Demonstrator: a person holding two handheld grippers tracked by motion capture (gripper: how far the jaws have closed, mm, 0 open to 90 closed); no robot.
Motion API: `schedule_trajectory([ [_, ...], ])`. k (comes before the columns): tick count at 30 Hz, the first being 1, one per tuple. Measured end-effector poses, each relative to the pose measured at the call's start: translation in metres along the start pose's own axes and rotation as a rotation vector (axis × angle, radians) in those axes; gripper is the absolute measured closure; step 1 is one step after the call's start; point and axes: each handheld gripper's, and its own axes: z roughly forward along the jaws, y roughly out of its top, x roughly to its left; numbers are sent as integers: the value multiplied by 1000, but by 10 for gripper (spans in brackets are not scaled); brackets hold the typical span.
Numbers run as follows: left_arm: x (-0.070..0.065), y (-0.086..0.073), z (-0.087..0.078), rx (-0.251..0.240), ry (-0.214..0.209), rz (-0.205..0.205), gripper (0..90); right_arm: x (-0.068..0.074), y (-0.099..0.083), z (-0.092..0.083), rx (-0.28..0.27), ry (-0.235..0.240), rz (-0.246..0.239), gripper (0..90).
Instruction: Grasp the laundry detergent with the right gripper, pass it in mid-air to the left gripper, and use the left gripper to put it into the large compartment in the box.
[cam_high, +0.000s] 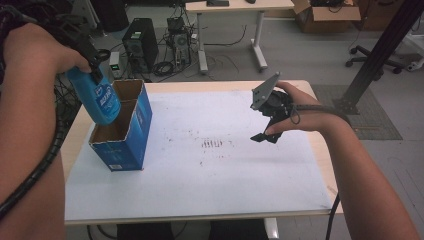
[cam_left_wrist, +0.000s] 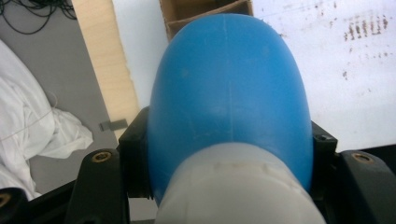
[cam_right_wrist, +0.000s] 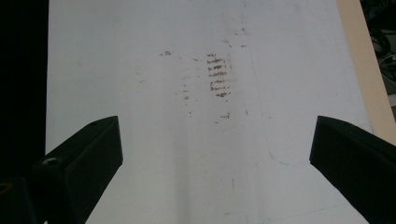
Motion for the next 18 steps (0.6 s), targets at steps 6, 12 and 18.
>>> schedule_trajectory([
  [6,2,1,13,-5,-15,-37,384,1,0,2,27,17,-6,26],
  [12,0,1,26,2,-10,-55,384,0,1,-1,29,20,-4,26],
  [18,-1,1,41,9,-13,-63,384,0,1,-1,33,19,-4,26],
])
